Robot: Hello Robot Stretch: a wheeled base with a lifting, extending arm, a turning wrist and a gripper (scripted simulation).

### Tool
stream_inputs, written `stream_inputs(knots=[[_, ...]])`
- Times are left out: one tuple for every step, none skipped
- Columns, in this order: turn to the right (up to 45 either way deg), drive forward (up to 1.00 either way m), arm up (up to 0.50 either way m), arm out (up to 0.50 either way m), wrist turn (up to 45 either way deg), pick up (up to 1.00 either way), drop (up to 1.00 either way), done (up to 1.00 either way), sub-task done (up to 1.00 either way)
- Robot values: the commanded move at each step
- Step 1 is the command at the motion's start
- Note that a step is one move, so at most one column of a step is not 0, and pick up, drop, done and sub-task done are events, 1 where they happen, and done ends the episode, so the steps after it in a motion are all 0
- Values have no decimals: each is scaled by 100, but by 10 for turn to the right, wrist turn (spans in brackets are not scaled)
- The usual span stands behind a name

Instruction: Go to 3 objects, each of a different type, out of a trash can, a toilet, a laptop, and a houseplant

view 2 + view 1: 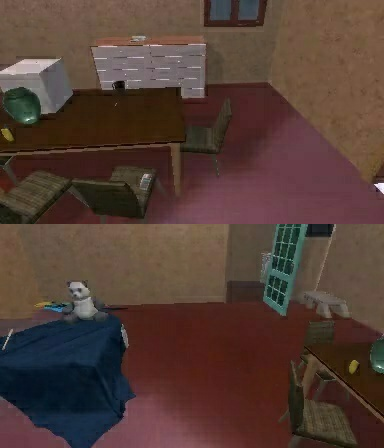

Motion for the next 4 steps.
stream_inputs(knots=[[0,100,0,0,0,0,0,0,0],[-120,0,0,0,0,0,0,0,0],[0,5,0,0,0,0,0,0,0],[330,0,0,0,0,0,0,0,0]])
